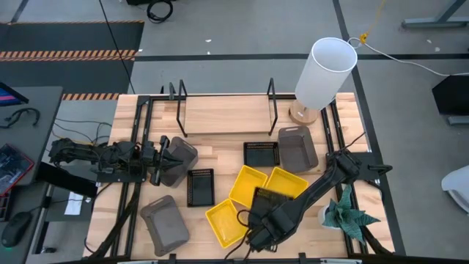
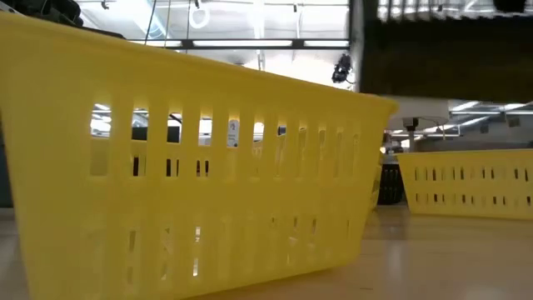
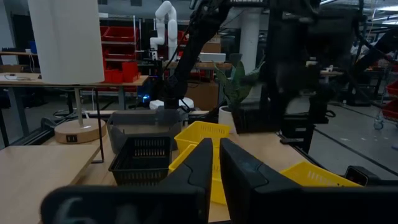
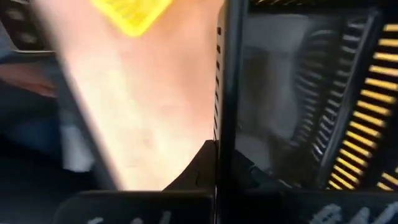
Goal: Stack baskets on shelf by color
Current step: Stack the bottom right black bin on top of the right black bin
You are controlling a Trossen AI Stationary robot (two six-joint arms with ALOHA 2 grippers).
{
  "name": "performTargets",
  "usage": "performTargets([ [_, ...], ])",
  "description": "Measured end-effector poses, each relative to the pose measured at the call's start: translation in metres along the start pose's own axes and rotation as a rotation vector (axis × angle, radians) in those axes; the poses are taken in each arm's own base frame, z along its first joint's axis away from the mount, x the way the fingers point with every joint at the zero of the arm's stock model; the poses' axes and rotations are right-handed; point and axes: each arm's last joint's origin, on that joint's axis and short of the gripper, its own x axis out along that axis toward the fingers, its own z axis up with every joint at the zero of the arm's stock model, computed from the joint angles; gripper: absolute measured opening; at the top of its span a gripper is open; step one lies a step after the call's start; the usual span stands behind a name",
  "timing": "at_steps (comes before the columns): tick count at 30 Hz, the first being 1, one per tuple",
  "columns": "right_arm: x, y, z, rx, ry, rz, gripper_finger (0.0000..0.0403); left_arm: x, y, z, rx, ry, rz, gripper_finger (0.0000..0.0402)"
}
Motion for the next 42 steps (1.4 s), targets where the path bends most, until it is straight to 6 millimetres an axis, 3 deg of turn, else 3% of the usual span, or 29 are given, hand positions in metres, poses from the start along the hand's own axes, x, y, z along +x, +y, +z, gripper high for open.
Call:
performTargets([
  [3,-0.009,-0.009,0.001,-0.176,-0.051,-0.117,0.0004,0.000,0.000,0.000,0.000,0.000,0.000,0.0032],
  [8,-0.005,-0.021,0.014,-0.452,-0.084,-0.226,0.0004,0.000,0.000,0.000,0.000,0.000,0.000,0.0028],
  [18,0.016,-0.080,0.056,-0.559,0.002,-0.259,0.0003,0.000,0.000,0.000,0.000,0.002,0.000,0.0038],
  [24,0.029,-0.116,0.072,-0.560,0.024,-0.202,0.0003,0.000,0.000,0.000,0.000,0.003,0.000,0.0031],
  [33,0.047,-0.174,0.072,-0.461,0.028,-0.187,0.0005,0.000,0.000,0.000,0.000,0.002,0.000,0.0035],
  [42,0.069,-0.198,0.065,-0.343,0.038,-0.138,0.0007,0.000,0.000,0.000,0.000,0.002,0.000,0.0033],
])
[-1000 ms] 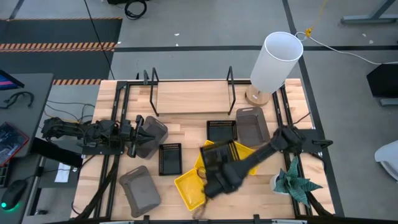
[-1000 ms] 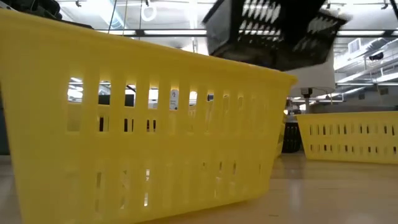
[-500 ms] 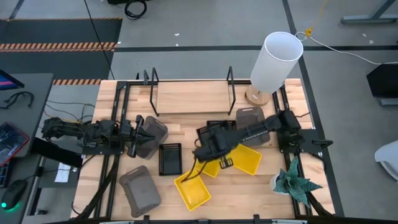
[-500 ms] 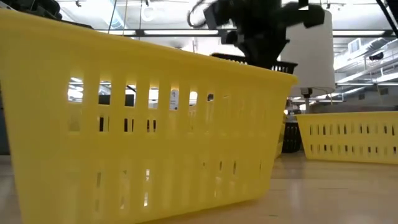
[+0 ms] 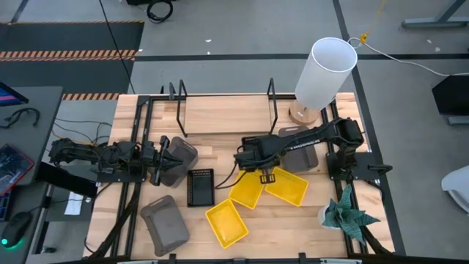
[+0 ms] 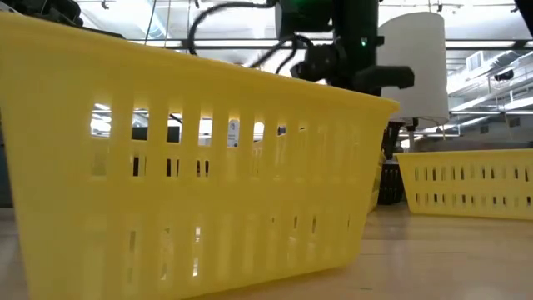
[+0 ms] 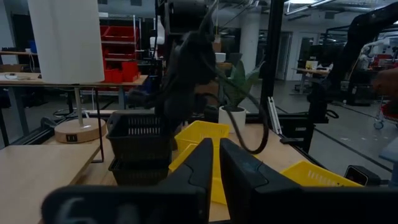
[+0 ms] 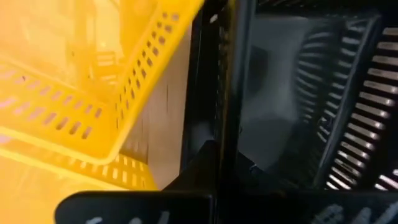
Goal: Stack baskets on shelf by color
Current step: Stack the bottom right black bin on top of the right black bin, then stack the middle yellow bin on top of the right yellow bin
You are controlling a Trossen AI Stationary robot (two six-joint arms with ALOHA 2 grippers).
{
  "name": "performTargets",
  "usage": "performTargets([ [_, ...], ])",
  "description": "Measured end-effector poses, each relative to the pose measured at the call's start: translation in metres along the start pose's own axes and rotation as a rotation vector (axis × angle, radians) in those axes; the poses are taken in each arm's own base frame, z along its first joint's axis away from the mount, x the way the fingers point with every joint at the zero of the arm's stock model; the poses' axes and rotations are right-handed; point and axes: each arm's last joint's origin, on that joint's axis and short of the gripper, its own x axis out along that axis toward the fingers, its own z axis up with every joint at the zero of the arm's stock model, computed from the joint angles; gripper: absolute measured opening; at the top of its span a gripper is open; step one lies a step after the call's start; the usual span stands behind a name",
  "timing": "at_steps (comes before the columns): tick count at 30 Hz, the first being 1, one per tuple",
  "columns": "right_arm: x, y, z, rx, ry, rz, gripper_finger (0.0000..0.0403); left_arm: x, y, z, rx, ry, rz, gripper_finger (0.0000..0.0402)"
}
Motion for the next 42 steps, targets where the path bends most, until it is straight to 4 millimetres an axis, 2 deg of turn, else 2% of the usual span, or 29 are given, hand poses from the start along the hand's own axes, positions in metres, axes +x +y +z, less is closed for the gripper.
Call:
performTargets([
  [13,0.008,0.001,-0.002,0.152,0.002,0.002,0.0014,0.000,0.000,0.000,0.000,0.000,0.000,0.0037],
  [25,0.008,0.001,-0.004,0.164,0.026,0.007,0.0100,0.000,0.000,0.000,0.000,0.000,-0.001,0.0028],
  [31,-0.011,0.002,-0.001,0.169,0.028,0.054,0.0134,0.000,0.000,0.000,0.000,0.000,0.000,0.0035],
  [36,-0.033,0.020,0.011,0.152,-0.099,0.085,0.0142,0.000,0.000,0.000,0.000,0.000,0.000,0.0039],
  [42,-0.041,0.045,0.023,-0.084,-0.266,-0.001,0.0142,0.000,0.000,0.000,0.000,0.000,0.000,0.0030],
])
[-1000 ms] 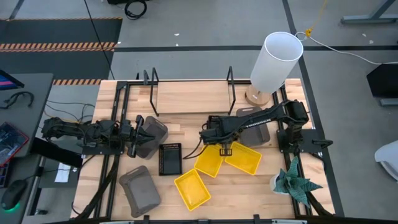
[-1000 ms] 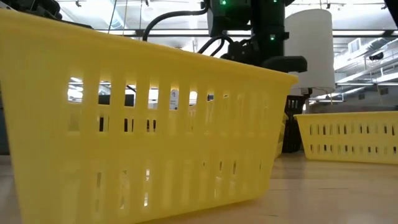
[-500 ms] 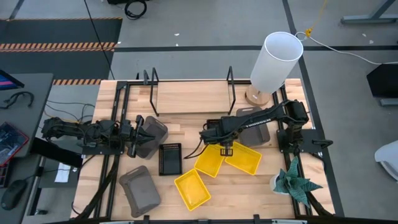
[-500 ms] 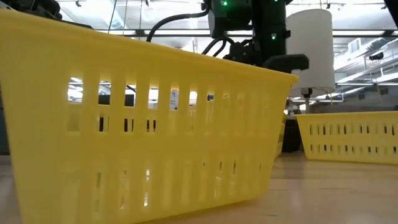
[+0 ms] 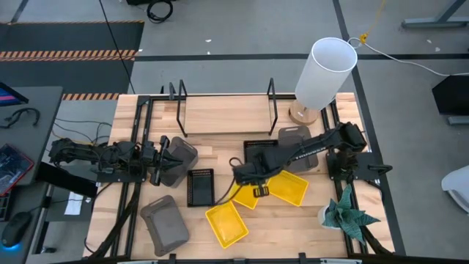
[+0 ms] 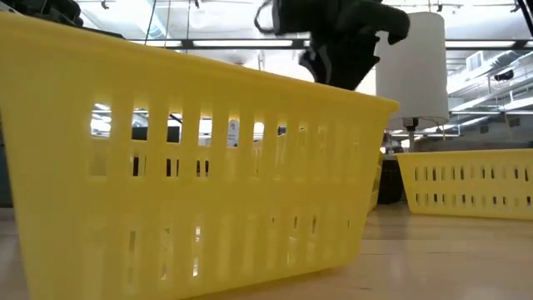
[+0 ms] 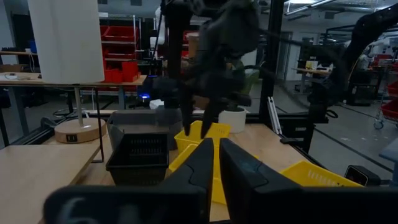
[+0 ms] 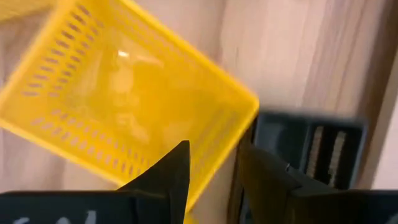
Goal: Stack baskets on shelf by color
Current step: Stack the middle yellow bin on top of the right yellow bin
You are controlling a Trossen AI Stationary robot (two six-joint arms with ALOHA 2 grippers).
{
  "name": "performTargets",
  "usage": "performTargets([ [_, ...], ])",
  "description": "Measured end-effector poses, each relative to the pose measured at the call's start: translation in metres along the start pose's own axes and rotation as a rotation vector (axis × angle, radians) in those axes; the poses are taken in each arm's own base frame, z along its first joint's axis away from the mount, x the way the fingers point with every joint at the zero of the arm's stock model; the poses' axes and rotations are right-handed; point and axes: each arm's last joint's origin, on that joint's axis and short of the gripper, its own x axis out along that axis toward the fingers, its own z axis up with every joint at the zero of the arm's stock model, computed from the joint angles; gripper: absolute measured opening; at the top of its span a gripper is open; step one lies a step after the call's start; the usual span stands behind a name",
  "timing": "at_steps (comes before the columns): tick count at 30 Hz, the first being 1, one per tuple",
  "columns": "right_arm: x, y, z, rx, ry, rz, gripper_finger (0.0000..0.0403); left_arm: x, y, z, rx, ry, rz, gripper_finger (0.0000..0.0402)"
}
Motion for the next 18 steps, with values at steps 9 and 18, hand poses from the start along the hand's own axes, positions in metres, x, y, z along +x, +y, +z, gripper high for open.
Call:
performTargets([
  [9,0.032,0.008,0.020,-0.192,-0.090,0.043,0.0155,0.000,0.000,0.000,0.001,0.005,0.000,0.0036],
  [18,0.050,0.003,0.041,-0.298,-0.095,0.063,0.0158,0.000,0.000,-0.001,0.001,0.008,0.001,0.0031],
])
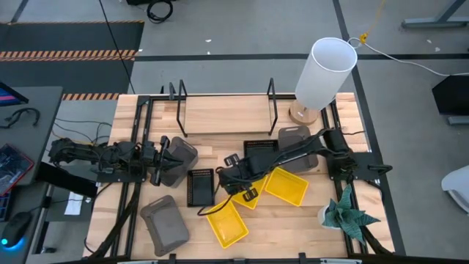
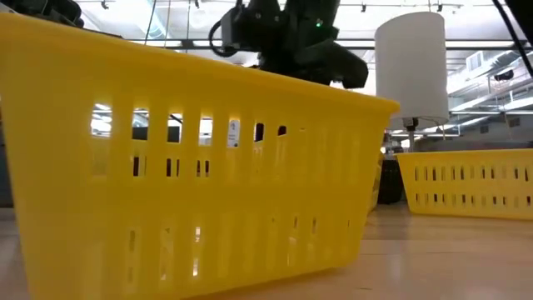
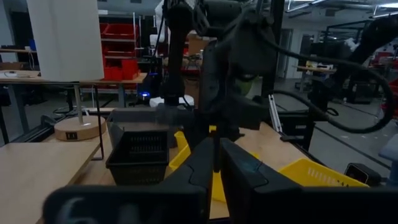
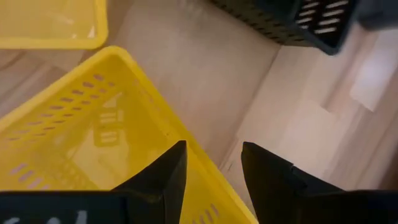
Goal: Stack baskets on shelf by color
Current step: Stack the middle yellow bin on top of the right yellow bin
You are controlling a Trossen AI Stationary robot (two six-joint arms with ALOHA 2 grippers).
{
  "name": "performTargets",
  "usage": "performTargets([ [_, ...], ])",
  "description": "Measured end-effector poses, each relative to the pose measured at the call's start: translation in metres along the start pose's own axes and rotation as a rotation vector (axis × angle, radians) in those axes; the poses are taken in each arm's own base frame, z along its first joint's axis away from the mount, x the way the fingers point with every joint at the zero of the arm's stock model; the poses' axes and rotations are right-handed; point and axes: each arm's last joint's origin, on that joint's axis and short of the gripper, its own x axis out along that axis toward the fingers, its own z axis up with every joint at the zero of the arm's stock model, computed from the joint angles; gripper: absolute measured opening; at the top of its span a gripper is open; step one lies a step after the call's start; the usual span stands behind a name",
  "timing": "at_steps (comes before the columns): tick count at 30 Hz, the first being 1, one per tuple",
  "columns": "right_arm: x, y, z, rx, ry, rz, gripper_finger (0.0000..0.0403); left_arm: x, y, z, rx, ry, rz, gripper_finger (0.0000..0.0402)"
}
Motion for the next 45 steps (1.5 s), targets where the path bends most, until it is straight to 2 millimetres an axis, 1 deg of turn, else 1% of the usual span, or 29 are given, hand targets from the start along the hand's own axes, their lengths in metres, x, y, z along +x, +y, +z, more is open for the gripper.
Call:
performTargets([
  [2,0.005,-0.002,0.001,-0.013,0.000,0.019,0.0158,0.000,0.000,0.000,0.000,-0.002,0.000,0.0029],
  [5,0.015,-0.003,-0.003,-0.032,0.042,0.042,0.0158,0.000,0.000,0.000,0.000,-0.002,0.000,0.0029],
  [12,0.024,-0.004,-0.006,-0.046,0.083,0.053,0.0152,0.000,0.000,0.000,0.000,-0.002,0.000,0.0038],
  [15,0.027,-0.004,-0.006,-0.048,0.088,0.045,0.0128,0.000,0.000,0.001,0.000,-0.005,0.000,0.0037],
  [22,0.028,-0.004,-0.006,-0.046,0.086,0.047,0.0023,0.000,0.000,0.000,0.000,-0.003,0.000,0.0028],
  [23,0.028,-0.004,-0.006,-0.046,0.086,0.048,0.0014,0.000,0.000,0.000,0.000,-0.003,-0.001,0.0028],
  [25,0.028,-0.004,-0.006,-0.047,0.086,0.047,0.0012,0.000,0.000,0.000,0.000,-0.002,0.000,0.0031],
  [29,0.028,-0.004,-0.006,-0.041,0.090,0.042,0.0021,0.000,0.000,0.000,0.000,-0.002,-0.001,0.0037],
  [32,0.021,-0.005,-0.007,-0.024,0.092,0.023,0.0010,0.000,0.000,0.000,0.000,-0.003,0.000,0.0039],
  [36,0.002,-0.009,-0.004,0.037,0.047,0.014,0.0011,0.000,0.000,0.000,0.000,-0.003,0.000,0.0034],
  [39,-0.020,-0.013,-0.001,0.106,0.011,0.012,0.0012,0.000,0.000,0.000,0.000,-0.003,0.000,0.0029],
  [42,-0.045,-0.016,0.000,0.221,-0.030,0.056,0.0012,0.000,0.000,0.000,0.000,-0.002,0.000,0.0028],
  [45,-0.061,-0.015,-0.003,0.324,-0.043,0.082,0.0012,0.000,0.000,0.000,-0.001,-0.003,0.000,0.0033],
])
